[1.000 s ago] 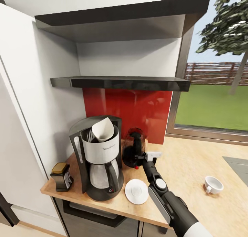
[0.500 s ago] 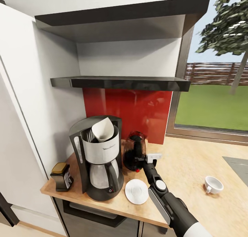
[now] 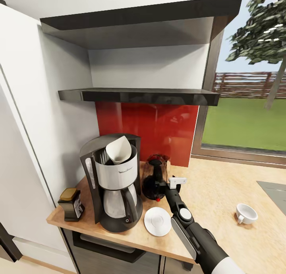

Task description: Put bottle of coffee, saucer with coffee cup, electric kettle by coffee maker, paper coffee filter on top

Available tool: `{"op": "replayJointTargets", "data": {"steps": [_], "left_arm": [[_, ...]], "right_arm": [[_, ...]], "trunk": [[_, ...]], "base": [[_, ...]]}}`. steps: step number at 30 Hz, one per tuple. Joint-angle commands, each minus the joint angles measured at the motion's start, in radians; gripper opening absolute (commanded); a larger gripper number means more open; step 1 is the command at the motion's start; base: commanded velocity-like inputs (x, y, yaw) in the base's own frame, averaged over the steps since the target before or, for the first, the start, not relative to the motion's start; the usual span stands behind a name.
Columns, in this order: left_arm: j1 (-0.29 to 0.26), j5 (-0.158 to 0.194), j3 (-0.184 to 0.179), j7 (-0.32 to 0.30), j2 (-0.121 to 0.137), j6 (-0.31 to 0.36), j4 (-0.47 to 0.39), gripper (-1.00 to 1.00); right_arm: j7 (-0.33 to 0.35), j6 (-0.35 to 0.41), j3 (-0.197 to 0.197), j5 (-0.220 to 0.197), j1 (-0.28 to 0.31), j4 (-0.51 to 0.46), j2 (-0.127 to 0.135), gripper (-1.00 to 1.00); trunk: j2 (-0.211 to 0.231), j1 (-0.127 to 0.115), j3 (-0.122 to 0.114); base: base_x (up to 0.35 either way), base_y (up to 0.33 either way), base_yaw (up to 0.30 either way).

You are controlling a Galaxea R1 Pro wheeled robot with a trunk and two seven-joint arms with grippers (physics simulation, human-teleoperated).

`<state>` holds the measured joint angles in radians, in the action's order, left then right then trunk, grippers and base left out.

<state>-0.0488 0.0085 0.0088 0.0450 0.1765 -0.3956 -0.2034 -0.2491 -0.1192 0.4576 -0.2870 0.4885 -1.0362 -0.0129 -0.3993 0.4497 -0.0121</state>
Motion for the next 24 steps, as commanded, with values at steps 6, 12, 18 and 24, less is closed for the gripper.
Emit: {"op": "replayJointTargets", "data": {"steps": [6,12,18,24], "left_arm": [[0.0,0.001,0.002,0.002,0.0,-0.004,0.001,1.0],[0.0,0.001,0.002,0.003,0.0,-0.004,0.001,1.0],[0.0,0.001,0.002,0.003,-0.001,-0.003,0.001,1.0],[0.0,0.001,0.002,0.003,-0.002,-0.003,0.001,1.0]], "right_arm": [[-0.006,-0.007,0.003,-0.012,0.001,0.001,0.001,1.0],[-0.006,-0.007,0.003,-0.012,0.001,0.001,0.001,1.0],[-0.006,-0.007,0.004,-0.012,0.001,0.001,0.001,1.0],[-0.006,-0.007,0.004,-0.012,0.001,0.001,0.001,1.0]], "trunk": [[-0.001,0.0,0.0],[-0.001,0.0,0.0],[-0.001,0.0,0.0],[-0.001,0.0,0.0]], "base": [[0.0,0.0,0.0],[-0.166,0.0,0.0],[-0.304,0.0,0.0],[-0.315,0.0,0.0]]}}
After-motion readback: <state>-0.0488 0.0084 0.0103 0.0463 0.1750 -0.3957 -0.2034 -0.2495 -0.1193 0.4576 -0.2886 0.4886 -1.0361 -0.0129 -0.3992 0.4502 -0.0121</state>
